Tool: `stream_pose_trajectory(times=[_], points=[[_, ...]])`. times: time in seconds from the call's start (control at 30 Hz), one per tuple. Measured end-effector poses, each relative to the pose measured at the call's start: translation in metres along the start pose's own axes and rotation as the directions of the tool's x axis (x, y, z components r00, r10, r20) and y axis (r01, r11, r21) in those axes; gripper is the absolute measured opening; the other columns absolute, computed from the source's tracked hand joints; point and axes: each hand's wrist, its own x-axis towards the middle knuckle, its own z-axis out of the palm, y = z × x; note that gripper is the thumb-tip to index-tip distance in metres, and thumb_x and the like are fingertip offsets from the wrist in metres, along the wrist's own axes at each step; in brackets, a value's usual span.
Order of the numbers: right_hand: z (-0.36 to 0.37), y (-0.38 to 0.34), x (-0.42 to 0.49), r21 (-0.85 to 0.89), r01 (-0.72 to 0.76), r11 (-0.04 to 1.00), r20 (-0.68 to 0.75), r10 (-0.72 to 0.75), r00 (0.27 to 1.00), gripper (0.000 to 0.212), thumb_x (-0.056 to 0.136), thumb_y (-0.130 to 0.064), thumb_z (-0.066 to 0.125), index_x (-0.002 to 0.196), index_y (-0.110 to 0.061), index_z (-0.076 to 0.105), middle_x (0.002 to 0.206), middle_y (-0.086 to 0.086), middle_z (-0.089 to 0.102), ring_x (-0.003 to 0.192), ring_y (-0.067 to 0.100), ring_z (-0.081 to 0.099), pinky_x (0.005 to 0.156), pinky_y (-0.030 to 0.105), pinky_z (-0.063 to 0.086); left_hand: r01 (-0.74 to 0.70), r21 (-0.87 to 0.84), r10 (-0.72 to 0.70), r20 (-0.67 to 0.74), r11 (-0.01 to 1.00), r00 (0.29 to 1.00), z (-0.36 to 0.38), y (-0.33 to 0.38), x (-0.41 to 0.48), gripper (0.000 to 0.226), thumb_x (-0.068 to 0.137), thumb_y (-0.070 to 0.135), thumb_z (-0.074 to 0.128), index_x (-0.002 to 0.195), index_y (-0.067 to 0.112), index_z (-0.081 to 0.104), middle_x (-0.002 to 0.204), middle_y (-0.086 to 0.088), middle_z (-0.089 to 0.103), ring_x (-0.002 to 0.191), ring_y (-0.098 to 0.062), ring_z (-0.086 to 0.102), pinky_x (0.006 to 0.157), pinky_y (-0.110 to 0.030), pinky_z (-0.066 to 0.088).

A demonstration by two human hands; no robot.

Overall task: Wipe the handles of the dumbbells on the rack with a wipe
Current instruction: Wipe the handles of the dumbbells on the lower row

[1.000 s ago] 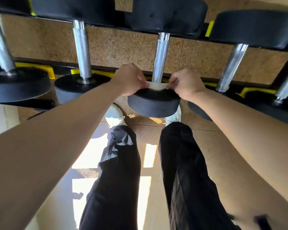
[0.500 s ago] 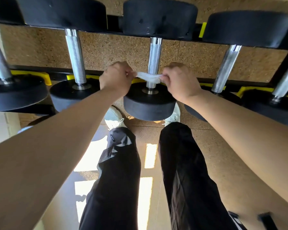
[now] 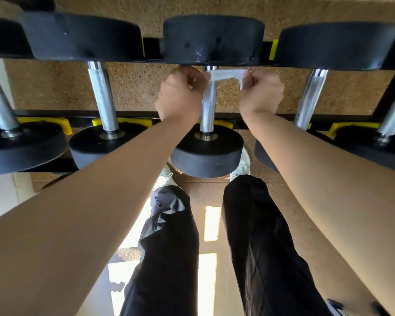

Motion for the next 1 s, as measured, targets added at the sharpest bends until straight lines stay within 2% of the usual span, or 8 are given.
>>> stream_pose_trajectory(times=[0.07,0.17,0.3,0.4,0.6,0.77,0.93,1.0], points=[[0.009,-0.009,-0.001,0.13,-0.069,0.989,0.056,0.062,0.996,0.022,0.1,-0.029,0.059,0.095,-0.014,0.074,0.09,-0.002,0.07,0.083,0.01,0.067,0.065,0.015,0.047,0.117,-0.047,-0.119,-0.04,0.992,0.992,0.002,-0.003,0.004,0.026,0.097,0.051,0.057,0.092,0.028,0.067,0.091,0.01,0.066,0.081,-0.015,0.06,0.058,-0.023,0.036],[0.013,-0.02,-0.01,0.298,0.008,0.955,0.162,-0.059,0.985,0.022,0.098,-0.025,0.062,0.083,-0.013,0.073,0.078,-0.005,0.068,0.074,0.004,0.064,0.067,0.014,0.048,0.313,-0.278,-0.337,-0.042,0.908,0.941,-0.002,-0.016,0.02,0.031,0.094,0.047,0.064,0.071,0.026,0.059,0.074,0.013,0.064,0.07,-0.01,0.06,0.065,-0.026,0.044],[0.007,-0.006,-0.006,0.369,-0.048,0.928,0.108,0.009,0.994,0.04,0.095,-0.025,0.067,0.057,-0.03,0.056,0.057,-0.016,0.055,0.054,-0.004,0.052,0.057,0.013,0.044,0.301,-0.413,-0.327,0.007,0.86,0.945,0.006,-0.004,0.024,0.023,0.093,0.026,0.069,0.072,0.026,0.059,0.073,0.014,0.065,0.066,-0.001,0.057,0.066,-0.023,0.049],[0.008,-0.003,-0.001,0.346,-0.106,0.932,0.102,0.075,0.992,0.032,0.094,-0.022,0.068,0.063,-0.026,0.064,0.065,-0.01,0.063,0.064,0.002,0.062,0.072,0.024,0.057,0.288,-0.461,-0.294,0.061,0.839,0.954,0.01,-0.002,0.016,0.02,0.093,0.018,0.067,0.074,0.021,0.061,0.072,0.011,0.064,0.064,-0.002,0.056,0.061,-0.016,0.044],[-0.004,-0.002,-0.01,0.236,0.209,0.949,0.266,-0.27,0.925,0.022,0.095,-0.028,0.066,0.081,-0.013,0.075,0.065,-0.007,0.062,0.055,-0.003,0.05,0.053,0.008,0.036,0.417,-0.288,-0.393,0.14,0.862,0.909,-0.001,-0.039,0.006,0.024,0.091,0.037,0.073,0.074,0.024,0.062,0.068,0.01,0.061,0.059,-0.007,0.052,0.051,-0.019,0.044],[-0.016,0.038,-0.001,0.103,0.181,0.978,0.285,-0.203,0.937,0.023,0.095,-0.028,0.066,0.089,-0.01,0.077,0.071,0.003,0.065,0.058,0.006,0.051,0.051,0.02,0.039,0.162,-0.177,-0.12,0.228,0.971,0.966,-0.009,-0.029,-0.001,0.025,0.091,0.036,0.073,0.07,0.03,0.06,0.07,0.014,0.059,0.064,-0.002,0.053,0.06,-0.022,0.046],[-0.017,0.032,-0.025,0.101,0.354,0.93,0.527,-0.352,0.774,0.021,0.094,-0.03,0.066,0.091,-0.012,0.078,0.07,0.0,0.068,0.052,0.005,0.05,0.047,0.021,0.038,0.197,0.183,-0.244,0.28,0.963,0.929,-0.023,-0.055,0.002,0.023,0.089,0.05,0.07,0.073,0.035,0.061,0.089,0.004,0.071,0.086,-0.022,0.07,0.078,-0.042,0.061],[-0.016,0.037,-0.023,0.056,0.323,0.945,0.533,-0.302,0.791,0.023,0.093,-0.03,0.068,0.093,-0.01,0.078,0.076,0.005,0.072,0.058,0.014,0.058,0.053,0.024,0.045,0.106,0.262,-0.204,0.381,0.959,0.902,-0.026,-0.057,-0.001,0.021,0.087,0.051,0.071,0.073,0.038,0.062,0.097,0.002,0.072,0.092,-0.024,0.069,0.083,-0.043,0.06]])
